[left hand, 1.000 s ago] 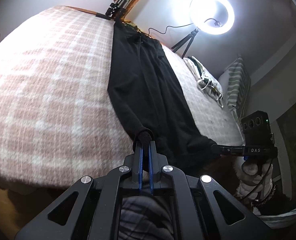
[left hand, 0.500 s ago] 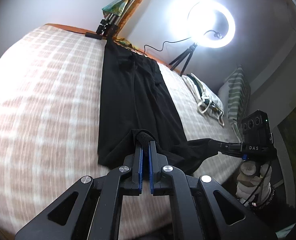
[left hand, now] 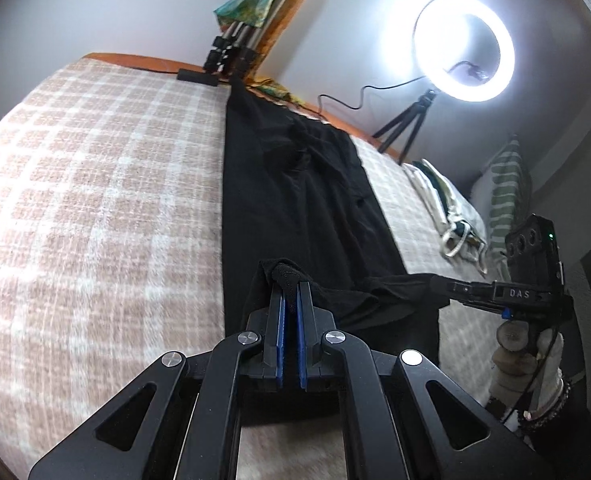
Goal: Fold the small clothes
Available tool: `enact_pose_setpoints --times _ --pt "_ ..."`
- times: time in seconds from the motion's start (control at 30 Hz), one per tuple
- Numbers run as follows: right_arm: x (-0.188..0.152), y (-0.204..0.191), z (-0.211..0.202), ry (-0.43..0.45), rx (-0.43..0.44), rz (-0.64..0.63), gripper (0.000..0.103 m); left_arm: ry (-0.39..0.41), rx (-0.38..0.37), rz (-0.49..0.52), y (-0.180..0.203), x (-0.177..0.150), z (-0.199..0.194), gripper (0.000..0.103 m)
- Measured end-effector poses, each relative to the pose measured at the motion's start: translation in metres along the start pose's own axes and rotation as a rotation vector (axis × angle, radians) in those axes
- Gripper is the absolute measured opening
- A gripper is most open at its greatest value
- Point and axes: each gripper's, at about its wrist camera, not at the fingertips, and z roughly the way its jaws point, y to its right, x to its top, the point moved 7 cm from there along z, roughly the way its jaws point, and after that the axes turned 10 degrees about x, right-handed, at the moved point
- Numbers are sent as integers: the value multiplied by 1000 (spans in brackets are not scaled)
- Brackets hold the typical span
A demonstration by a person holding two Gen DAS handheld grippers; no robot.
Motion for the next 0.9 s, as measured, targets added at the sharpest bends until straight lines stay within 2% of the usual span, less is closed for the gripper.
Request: enact_pose_setpoints --times 0.2,0.3,0.33,0.43,0.5,0.57,0.63,0.73,0.9 --pt "3 8 11 -21 -40 -7 3 -18 -1 -54 -11 4 11 4" --pt "6 9 7 -22 -49 -1 12 -23 -6 -71 -13 6 7 8" --pt "7 7 5 -16 -48 -7 19 -11 -9 -66 -12 7 2 8" --pt "2 -7 -9 5 -51 -86 22 35 -8 -12 -8 8 -18 8" --pt "-9 -17 -15 -14 -38 -135 22 29 -8 51 -4 3 -25 8" --pt "-24 -27 -15 -41 -19 -190 22 -4 -14 111 2 -7 -26 8" --pt "-36 -33 -9 -76 -37 -244 22 -42 -13 159 7 -16 -21 8" --pt "-47 -35 4 -126 -36 -284 22 -87 22 225 12 -25 -8 8" --pt "-47 -27 25 -180 -84 -303 22 -150 88 256 4 -29 18 8"
